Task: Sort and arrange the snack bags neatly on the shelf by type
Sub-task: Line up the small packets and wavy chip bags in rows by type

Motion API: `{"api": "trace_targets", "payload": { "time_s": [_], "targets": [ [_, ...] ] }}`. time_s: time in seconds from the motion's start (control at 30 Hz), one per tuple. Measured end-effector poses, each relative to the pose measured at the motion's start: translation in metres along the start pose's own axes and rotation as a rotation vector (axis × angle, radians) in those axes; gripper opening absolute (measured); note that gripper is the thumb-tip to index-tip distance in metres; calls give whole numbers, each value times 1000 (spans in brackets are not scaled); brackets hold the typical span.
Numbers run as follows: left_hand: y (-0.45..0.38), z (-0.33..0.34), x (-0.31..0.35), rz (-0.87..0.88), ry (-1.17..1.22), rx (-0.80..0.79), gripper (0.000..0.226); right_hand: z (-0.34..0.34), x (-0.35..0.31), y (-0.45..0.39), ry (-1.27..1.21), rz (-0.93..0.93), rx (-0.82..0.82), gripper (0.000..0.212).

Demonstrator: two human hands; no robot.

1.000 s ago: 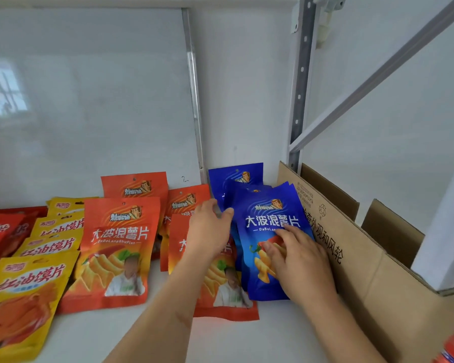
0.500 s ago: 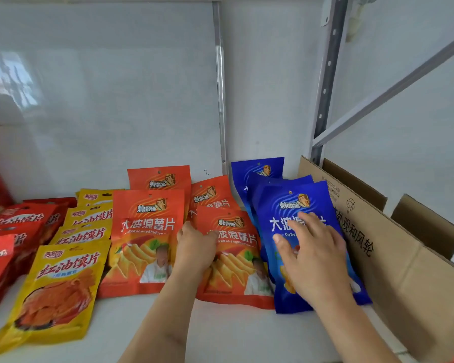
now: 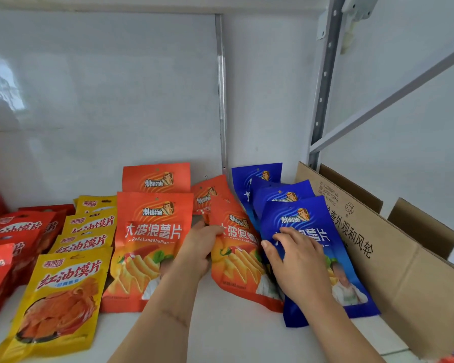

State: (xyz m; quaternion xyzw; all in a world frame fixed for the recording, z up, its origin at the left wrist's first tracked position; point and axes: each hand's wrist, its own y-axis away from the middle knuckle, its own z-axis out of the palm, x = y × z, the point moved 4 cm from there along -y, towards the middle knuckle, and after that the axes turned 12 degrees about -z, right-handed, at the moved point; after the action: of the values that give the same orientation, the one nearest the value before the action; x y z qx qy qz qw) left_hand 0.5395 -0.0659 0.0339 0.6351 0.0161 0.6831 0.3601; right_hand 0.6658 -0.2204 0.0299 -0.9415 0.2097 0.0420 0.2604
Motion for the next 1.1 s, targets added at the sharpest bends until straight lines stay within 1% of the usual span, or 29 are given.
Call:
{"api": "trace_targets", "payload": {
  "time_s": [0.17,0.27,0.37,0.47,0.57,0.67,0.7,0.83,0.93,1.0,1.07,1.1],
  "targets": [
    [-7,0,7,74,-19,-5,15,0,0,-3,15,-2,-18,54],
    [-13,-2,16,114,-88,12,19,0,-1,-4,11,1,-18,53],
    [-20,-4,29,165,-179,37,20,2,0,-5,17,-4,-51,54],
    [-25,-6,40,232,-137,27,16,3,2,-6,-3,2,-48,57],
    [-30,-8,46,288,-73,19,20,4,3,-5,-23,4,-40,57],
    [-31,-7,47,353,-145,22,21,4,2,-5,-13,-2,-50,58],
    [-31,-6,46,349,-150,9,23,4,2,-5,-8,-4,-59,58],
    [-33,-5,40,267,-43,-54,31,3,-1,-6,5,-9,-44,54],
    [-31,-9,42,295,-34,-23,26,3,-1,-6,26,-13,-1,53],
    [-27,-16,46,350,1,10,21,3,-2,-7,47,-24,17,64],
    [-21,-25,52,408,6,56,21,4,-3,-9,62,-37,17,82],
    [-17,-29,55,436,5,84,21,5,-4,-10,70,-39,15,88]
  ]
}}
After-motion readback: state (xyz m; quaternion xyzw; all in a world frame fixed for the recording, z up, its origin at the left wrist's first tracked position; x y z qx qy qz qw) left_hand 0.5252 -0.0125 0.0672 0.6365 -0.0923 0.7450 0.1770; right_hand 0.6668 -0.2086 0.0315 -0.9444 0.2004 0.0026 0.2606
